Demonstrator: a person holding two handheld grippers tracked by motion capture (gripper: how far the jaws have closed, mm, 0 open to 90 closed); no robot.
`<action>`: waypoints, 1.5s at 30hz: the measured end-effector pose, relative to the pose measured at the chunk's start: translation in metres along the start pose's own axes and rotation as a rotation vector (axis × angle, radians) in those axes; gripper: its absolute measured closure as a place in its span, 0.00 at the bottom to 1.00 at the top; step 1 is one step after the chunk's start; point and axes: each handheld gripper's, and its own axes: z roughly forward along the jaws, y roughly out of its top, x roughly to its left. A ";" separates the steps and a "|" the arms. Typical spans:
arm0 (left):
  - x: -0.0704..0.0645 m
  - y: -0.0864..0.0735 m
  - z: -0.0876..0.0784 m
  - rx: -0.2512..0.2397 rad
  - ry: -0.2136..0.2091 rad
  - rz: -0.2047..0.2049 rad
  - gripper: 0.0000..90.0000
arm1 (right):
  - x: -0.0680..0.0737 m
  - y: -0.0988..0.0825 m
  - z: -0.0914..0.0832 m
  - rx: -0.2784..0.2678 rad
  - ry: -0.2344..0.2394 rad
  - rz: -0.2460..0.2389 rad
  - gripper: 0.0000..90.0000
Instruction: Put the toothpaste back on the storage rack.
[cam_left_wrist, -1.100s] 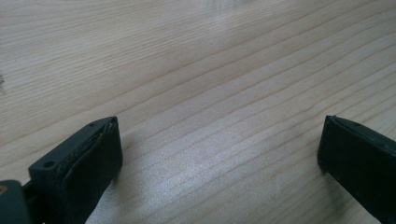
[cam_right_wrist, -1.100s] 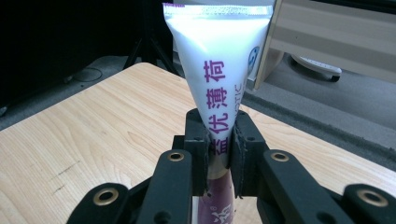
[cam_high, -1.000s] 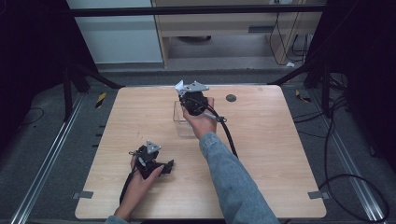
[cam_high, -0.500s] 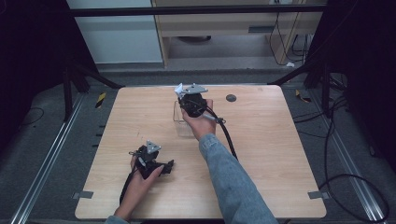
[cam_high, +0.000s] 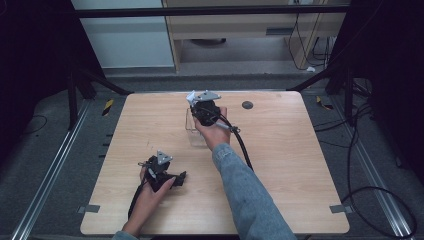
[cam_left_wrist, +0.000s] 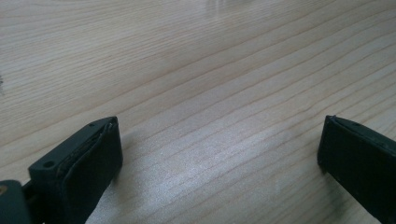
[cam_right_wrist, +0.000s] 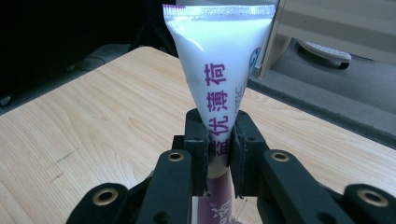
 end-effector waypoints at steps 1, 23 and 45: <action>0.000 0.000 0.000 0.000 0.000 0.000 0.00 | 0.000 0.000 0.000 0.004 -0.001 -0.001 0.87; 0.000 0.000 0.000 0.000 0.000 0.000 0.00 | 0.003 -0.003 0.008 0.042 0.015 -0.008 0.87; 0.000 0.000 0.000 0.002 -0.006 0.008 0.00 | 0.005 0.004 0.019 0.070 0.010 -0.012 0.86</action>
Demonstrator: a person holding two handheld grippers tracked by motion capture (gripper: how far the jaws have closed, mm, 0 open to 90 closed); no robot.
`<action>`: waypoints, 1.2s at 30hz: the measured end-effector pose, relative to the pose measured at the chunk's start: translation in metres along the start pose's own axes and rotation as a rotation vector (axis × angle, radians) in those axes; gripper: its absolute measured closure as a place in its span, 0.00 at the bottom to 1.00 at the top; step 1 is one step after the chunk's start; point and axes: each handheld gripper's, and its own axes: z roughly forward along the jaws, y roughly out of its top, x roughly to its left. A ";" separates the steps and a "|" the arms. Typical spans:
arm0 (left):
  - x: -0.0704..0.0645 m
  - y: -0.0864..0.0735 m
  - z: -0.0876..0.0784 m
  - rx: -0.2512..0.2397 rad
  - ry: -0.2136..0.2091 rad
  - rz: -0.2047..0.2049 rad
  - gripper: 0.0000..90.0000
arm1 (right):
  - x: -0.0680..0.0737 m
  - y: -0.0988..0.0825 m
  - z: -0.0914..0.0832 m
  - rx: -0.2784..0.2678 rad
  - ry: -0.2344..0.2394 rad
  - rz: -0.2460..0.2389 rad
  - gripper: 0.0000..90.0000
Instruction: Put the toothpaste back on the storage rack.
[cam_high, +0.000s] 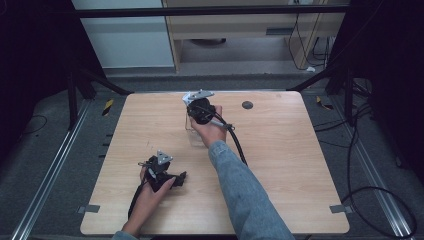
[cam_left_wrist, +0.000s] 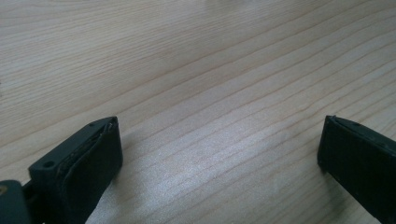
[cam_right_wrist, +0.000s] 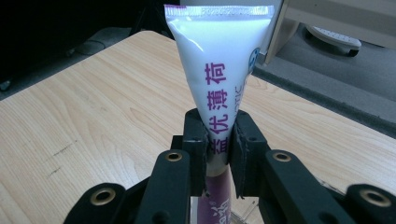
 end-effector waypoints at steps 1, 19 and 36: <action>0.000 0.000 0.000 0.000 0.000 0.000 0.00 | 0.000 0.000 0.001 0.000 0.000 -0.004 0.86; 0.000 0.000 0.000 0.000 0.000 0.000 0.00 | 0.000 0.002 0.003 0.004 -0.002 -0.001 0.87; 0.000 0.000 0.000 0.000 0.000 0.000 0.00 | -0.003 -0.003 0.000 0.015 0.007 0.005 0.83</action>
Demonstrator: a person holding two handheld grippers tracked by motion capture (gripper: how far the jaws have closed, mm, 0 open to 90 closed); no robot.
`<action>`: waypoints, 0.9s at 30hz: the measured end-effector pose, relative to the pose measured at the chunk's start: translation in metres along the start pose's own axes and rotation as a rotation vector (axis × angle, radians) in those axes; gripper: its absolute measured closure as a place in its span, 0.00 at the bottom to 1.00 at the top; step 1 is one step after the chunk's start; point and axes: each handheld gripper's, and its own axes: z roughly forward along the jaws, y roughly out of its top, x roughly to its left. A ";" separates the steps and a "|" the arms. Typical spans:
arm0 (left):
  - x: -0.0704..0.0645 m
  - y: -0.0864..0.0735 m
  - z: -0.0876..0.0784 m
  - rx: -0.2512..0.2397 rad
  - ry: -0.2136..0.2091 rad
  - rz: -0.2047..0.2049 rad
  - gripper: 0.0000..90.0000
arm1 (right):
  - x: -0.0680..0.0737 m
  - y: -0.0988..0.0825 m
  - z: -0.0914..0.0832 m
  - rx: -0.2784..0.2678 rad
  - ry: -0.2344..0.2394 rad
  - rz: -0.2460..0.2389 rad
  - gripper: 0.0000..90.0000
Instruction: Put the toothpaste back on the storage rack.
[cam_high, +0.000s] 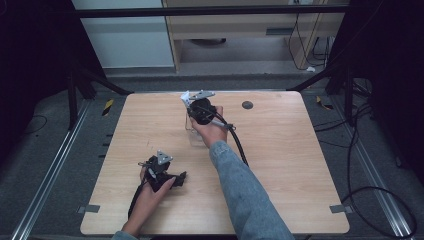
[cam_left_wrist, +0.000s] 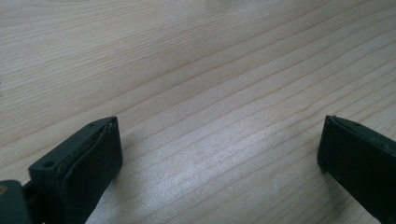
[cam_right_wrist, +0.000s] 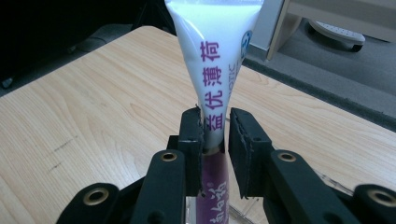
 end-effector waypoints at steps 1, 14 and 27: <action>0.000 0.000 0.000 0.000 0.000 0.000 0.00 | 0.000 0.000 0.000 0.000 0.001 0.001 0.83; 0.000 0.000 0.000 0.000 0.000 0.000 0.00 | -0.001 0.000 -0.002 -0.002 0.000 0.004 0.81; 0.000 0.000 0.000 0.000 0.000 0.000 0.00 | 0.000 0.001 -0.006 -0.008 -0.001 -0.007 0.74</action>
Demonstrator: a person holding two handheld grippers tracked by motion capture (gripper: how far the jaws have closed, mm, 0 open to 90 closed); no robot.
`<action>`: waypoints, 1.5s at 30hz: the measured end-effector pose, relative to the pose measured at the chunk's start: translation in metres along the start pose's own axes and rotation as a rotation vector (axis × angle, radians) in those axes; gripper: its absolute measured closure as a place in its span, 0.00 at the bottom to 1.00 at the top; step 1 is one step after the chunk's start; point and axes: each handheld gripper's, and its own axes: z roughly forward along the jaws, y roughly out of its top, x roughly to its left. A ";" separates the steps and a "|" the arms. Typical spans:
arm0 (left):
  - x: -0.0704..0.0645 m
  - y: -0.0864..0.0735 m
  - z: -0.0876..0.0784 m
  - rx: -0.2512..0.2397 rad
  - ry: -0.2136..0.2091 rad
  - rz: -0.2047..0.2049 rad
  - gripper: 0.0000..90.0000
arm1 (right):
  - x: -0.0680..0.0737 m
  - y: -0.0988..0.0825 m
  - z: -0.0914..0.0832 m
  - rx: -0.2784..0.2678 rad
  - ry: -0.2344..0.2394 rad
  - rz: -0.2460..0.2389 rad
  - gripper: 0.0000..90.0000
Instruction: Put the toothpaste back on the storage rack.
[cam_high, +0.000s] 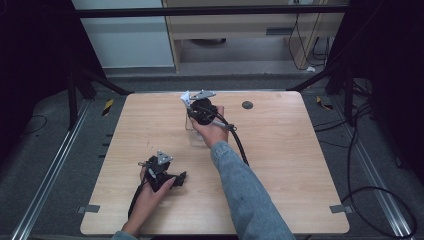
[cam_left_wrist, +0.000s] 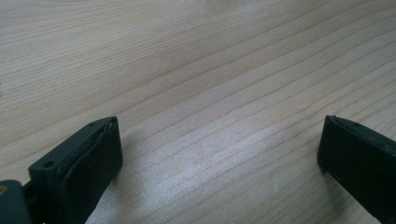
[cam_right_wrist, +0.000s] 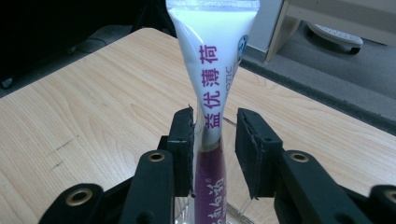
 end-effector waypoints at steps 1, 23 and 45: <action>0.000 0.000 0.000 0.000 0.000 0.000 0.00 | 0.000 0.000 0.000 0.000 0.001 -0.001 0.73; 0.000 0.000 0.000 0.001 0.000 0.000 0.00 | -0.005 0.000 -0.021 -0.046 -0.014 0.023 0.42; 0.000 0.000 0.000 0.000 0.001 -0.002 0.00 | -0.018 -0.012 -0.061 -0.090 0.027 0.038 0.26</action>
